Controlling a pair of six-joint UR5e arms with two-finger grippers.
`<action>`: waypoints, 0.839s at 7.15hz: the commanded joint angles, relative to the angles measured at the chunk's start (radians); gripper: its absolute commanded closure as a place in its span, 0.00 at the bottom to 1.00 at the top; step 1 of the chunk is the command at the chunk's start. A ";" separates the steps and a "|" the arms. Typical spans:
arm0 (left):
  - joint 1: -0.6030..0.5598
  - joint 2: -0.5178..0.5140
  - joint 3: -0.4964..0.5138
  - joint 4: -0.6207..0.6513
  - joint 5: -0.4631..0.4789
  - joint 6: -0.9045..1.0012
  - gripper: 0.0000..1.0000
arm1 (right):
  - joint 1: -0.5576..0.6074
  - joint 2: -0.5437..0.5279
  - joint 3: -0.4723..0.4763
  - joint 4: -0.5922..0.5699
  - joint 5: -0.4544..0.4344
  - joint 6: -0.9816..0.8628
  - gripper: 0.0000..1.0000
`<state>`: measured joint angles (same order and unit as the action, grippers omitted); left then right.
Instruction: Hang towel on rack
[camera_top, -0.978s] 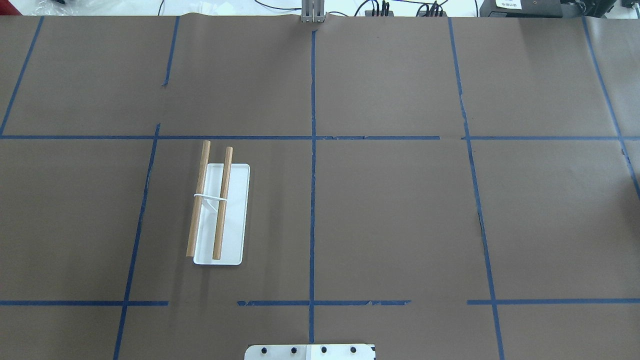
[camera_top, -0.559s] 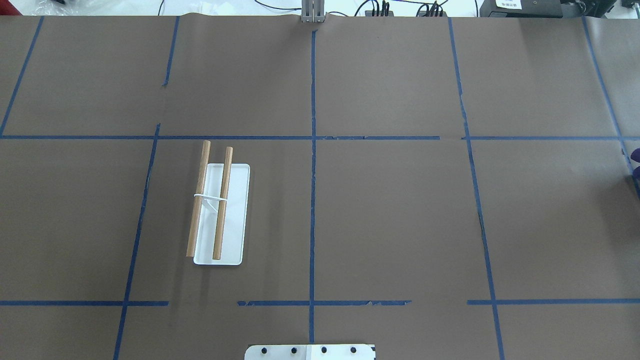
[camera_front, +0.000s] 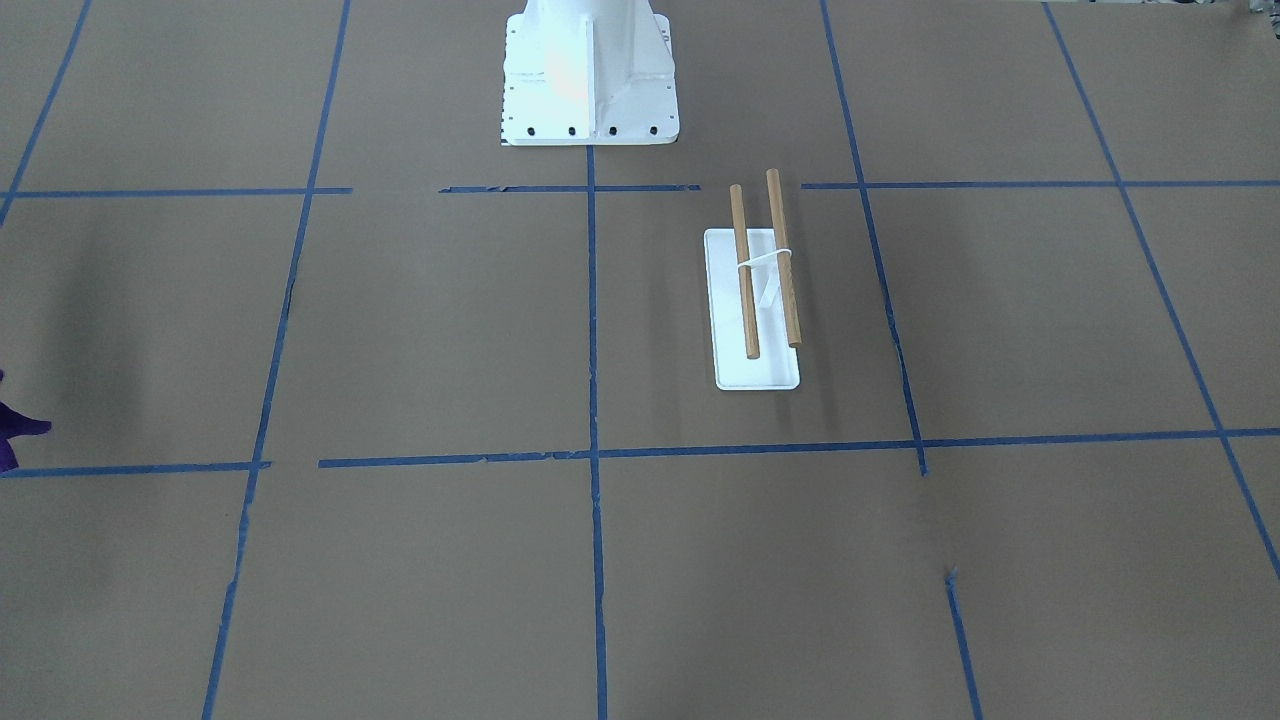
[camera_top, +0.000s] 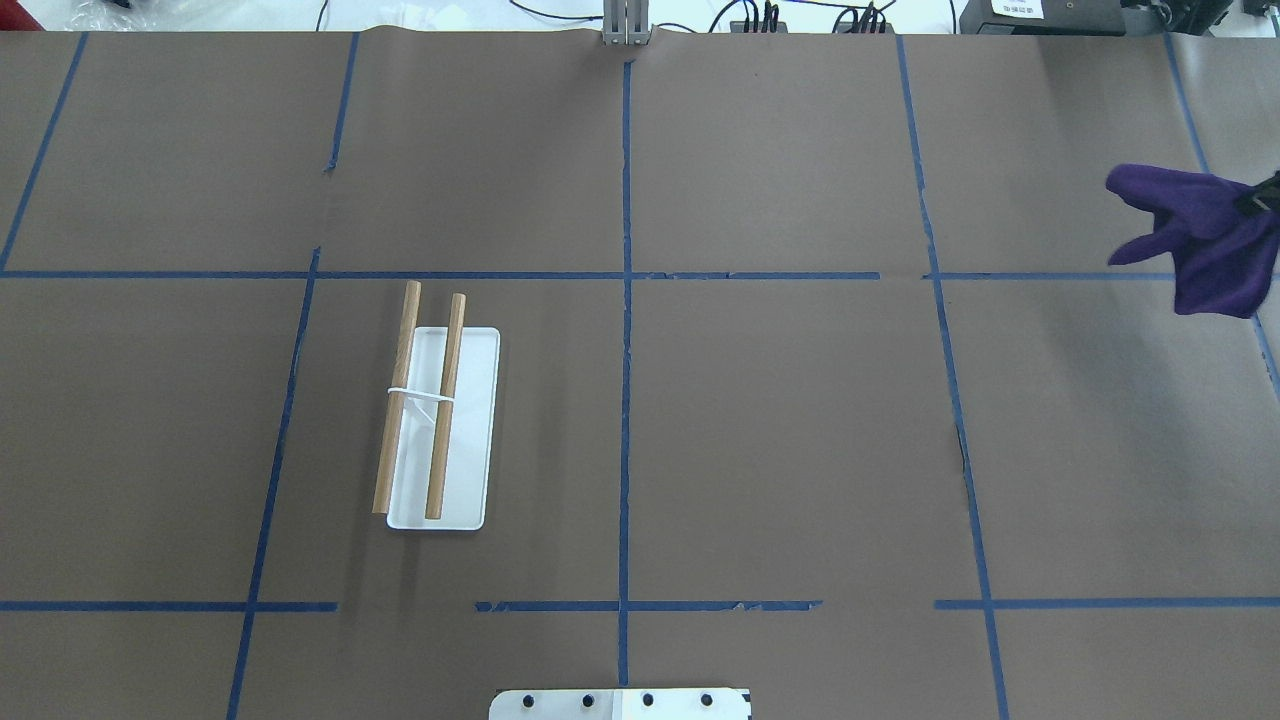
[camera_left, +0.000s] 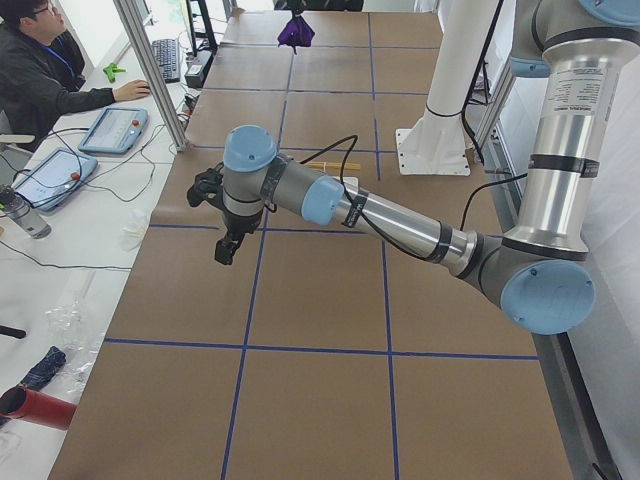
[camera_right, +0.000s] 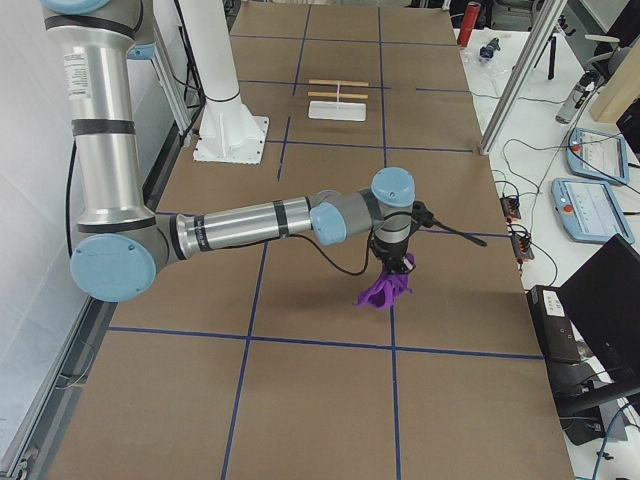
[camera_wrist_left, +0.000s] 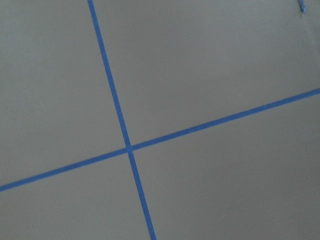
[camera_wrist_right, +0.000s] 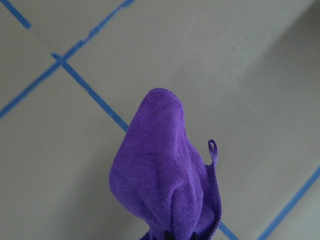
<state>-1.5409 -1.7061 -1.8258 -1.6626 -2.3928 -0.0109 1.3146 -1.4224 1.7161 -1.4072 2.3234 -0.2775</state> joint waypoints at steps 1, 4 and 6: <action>0.065 -0.047 -0.003 -0.139 -0.074 -0.325 0.00 | -0.159 0.153 0.023 -0.004 0.019 0.285 1.00; 0.322 -0.163 -0.070 -0.186 -0.059 -0.791 0.00 | -0.339 0.310 0.120 -0.004 -0.078 0.618 1.00; 0.489 -0.295 -0.055 -0.186 -0.027 -1.193 0.00 | -0.400 0.402 0.129 -0.004 -0.116 0.623 1.00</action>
<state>-1.1546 -1.9182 -1.8870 -1.8473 -2.4437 -0.9622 0.9594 -1.0840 1.8397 -1.4111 2.2391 0.3300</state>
